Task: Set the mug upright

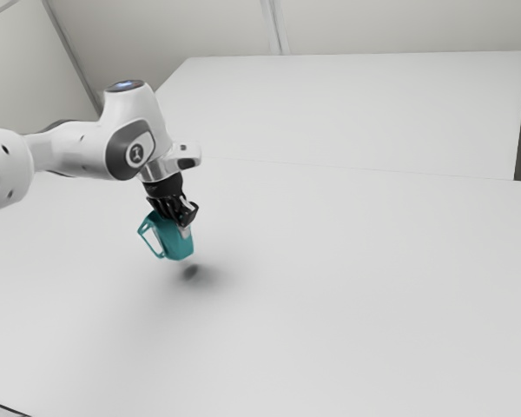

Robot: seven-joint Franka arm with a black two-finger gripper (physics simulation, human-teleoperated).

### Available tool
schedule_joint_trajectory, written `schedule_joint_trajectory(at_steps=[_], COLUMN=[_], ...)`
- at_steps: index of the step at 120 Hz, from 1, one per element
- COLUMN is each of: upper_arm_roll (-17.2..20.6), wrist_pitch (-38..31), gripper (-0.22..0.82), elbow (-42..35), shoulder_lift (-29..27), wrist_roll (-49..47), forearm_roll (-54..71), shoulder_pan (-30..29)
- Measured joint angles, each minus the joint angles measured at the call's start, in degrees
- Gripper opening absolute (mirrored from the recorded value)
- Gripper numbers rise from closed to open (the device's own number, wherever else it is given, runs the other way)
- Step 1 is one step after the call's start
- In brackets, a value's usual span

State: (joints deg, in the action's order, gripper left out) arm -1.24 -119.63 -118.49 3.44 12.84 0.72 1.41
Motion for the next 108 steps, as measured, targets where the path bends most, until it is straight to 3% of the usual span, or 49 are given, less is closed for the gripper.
schedule_joint_trajectory(at_steps=[55, 108], upper_arm_roll=[1.48, 1.63], wrist_pitch=[-9.39, -14.64], gripper=[-0.15, -0.15], elbow=[-8.14, -10.73], shoulder_lift=[-2.16, -1.53], wrist_roll=[-9.85, -16.01], forearm_roll=[5.09, 6.38], shoulder_pan=[0.31, 0.33])
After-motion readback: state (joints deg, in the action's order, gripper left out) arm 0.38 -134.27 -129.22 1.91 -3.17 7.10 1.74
